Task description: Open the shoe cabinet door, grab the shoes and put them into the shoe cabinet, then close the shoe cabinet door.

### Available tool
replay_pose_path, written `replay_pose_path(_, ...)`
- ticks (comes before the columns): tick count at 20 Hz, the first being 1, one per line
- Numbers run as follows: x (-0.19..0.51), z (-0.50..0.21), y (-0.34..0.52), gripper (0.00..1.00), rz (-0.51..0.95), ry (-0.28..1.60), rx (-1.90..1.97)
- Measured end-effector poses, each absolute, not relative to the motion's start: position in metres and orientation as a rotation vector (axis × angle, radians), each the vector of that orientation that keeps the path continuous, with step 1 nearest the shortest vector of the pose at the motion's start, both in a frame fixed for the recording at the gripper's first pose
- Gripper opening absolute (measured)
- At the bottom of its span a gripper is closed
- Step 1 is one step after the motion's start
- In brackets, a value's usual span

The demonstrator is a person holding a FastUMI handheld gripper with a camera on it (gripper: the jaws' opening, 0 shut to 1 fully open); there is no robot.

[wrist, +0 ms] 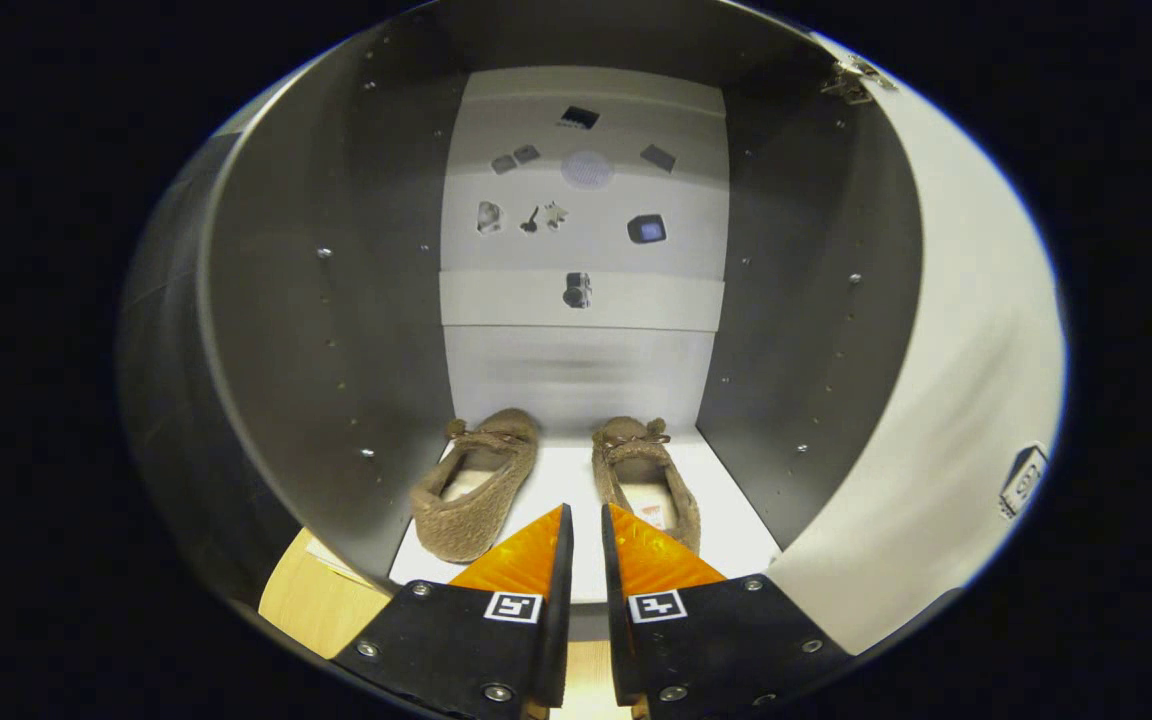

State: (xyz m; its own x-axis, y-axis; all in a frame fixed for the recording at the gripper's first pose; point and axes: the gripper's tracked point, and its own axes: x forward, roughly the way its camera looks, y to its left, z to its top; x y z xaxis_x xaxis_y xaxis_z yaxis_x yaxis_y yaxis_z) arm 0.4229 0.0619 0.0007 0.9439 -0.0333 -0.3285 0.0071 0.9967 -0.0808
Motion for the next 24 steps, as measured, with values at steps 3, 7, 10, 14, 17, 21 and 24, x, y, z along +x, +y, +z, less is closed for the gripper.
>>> replay_pose_path(3, 0.381, 0.016, 0.064, 0.18, -0.03, 0.293, -0.074)
replay_pose_path(7, 0.326, 0.04, 0.059, 0.17, -0.058, 0.213, -0.071)
replay_pose_path(10, 0.286, 0.044, 0.052, 0.18, -0.06, 0.194, -0.093)
replay_pose_path(14, 0.233, 0.047, 0.045, 0.18, -0.074, 0.188, -0.13)
replay_pose_path(17, 0.197, 0.05, 0.042, 0.23, -0.071, 0.178, -0.1)
replay_pose_path(21, 0.155, 0.05, 0.029, 0.29, -0.09, 0.17, -0.12)
replay_pose_path(24, 0.13, 0.054, 0.016, 0.33, -0.104, 0.152, -0.104)
